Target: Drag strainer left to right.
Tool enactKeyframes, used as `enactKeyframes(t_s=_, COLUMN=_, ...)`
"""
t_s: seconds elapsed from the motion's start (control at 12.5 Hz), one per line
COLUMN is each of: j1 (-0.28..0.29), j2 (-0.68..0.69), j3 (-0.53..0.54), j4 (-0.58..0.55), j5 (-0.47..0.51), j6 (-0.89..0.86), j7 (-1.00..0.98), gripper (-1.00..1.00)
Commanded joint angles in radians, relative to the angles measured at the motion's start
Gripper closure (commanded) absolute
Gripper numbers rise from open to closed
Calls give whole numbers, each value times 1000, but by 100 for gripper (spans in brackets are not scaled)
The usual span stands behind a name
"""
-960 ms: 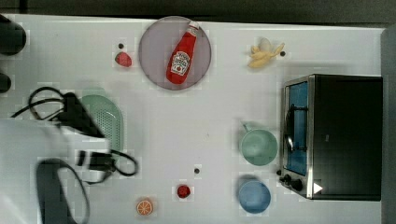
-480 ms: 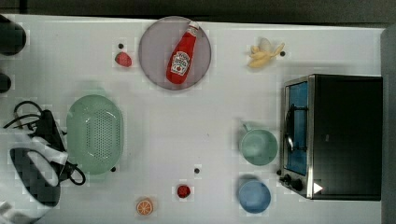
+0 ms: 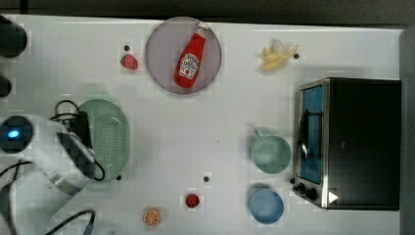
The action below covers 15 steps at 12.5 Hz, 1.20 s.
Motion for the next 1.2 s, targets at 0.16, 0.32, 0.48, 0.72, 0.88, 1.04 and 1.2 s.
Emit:
enactKeyframes(t_s=0.16, j1=27, j2=52, j3=-60, j4=-3, j5=-47, j6=124, j7=110, gripper=-100)
enactKeyframes(t_s=0.32, j1=65, j2=96, j3=-112, j4=-2, j5=-60, j6=173, j7=110, gripper=-100)
enactKeyframes(t_s=0.48, j1=105, j2=125, j3=-172, j4=-2, j5=-61, j6=215, j7=110, gripper=-100)
enactKeyframes(t_s=0.72, j1=120, j2=124, j3=-225, j4=-14, j5=-60, j6=218, j7=110, gripper=-100)
enactKeyframes(t_s=0.88, j1=117, j2=123, j3=-229, j4=-19, j5=-60, j6=227, j7=111, gripper=-100)
enactKeyframes(t_s=1.04, j1=112, j2=122, j3=-238, j4=-24, j5=-60, j6=227, j7=110, gripper=-100)
enactKeyframes(t_s=1.2, j1=101, j2=121, j3=-247, j4=-31, j5=-60, j6=231, j7=110, gripper=-100)
